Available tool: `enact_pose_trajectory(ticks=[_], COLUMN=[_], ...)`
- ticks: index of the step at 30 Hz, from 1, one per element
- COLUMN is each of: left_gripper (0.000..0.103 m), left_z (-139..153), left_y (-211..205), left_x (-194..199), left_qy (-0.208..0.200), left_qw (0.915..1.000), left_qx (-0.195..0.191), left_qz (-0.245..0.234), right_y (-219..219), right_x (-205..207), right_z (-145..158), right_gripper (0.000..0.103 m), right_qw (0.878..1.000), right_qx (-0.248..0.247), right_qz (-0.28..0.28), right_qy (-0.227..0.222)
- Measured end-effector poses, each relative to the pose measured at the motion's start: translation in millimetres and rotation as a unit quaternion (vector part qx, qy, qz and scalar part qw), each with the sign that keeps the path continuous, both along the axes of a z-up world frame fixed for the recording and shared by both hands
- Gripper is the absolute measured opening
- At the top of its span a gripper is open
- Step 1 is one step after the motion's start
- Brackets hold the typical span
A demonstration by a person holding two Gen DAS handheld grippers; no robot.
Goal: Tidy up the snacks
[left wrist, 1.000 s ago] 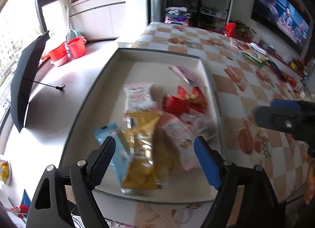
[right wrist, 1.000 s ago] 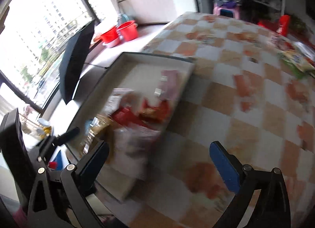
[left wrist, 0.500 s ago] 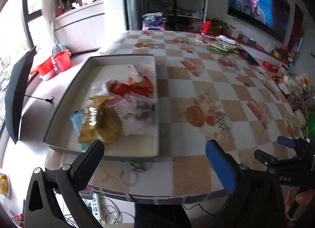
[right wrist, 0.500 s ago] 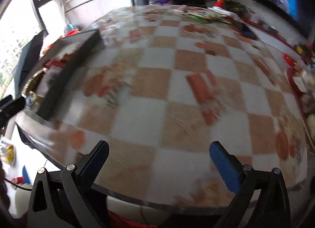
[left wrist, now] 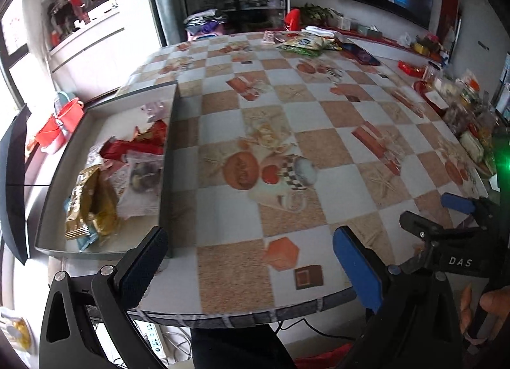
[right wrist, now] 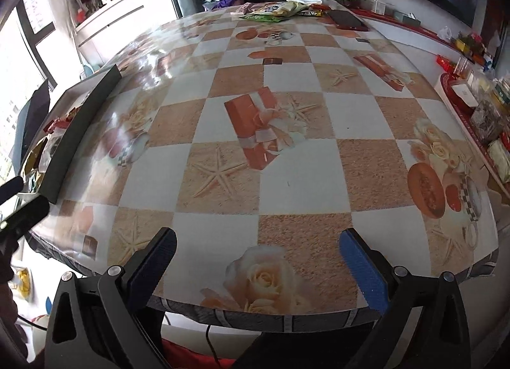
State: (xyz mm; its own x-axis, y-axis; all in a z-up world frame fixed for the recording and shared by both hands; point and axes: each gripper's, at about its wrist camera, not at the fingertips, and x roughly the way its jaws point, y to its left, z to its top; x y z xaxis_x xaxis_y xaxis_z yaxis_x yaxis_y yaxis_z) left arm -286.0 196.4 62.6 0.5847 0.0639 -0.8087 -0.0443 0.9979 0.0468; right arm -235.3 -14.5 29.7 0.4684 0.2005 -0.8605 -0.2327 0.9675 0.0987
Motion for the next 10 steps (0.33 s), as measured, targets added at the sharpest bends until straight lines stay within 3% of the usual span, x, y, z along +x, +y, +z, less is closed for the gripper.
enact_pose_trajectory(ticks=[6, 10], left_gripper=[0.103, 0.103], left_z=[-1.1, 4.4], left_y=[2.4, 31.6], left_x=[3.8, 4.6], left_qy=[-0.006, -0.018], left_qw=[0.9999, 0.9967], left_qx=[-0.008, -0.019], left_qz=[0.013, 0.078], right_y=[-1.5, 7.9], right_x=[4.7, 8.5], right_z=[1.2, 6.7], right_gripper=[0.103, 0.103], right_qw=[1.000, 1.000], right_qx=[0.000, -0.004], right_qz=[0.003, 0.023], right_qy=[-0.006, -0.014])
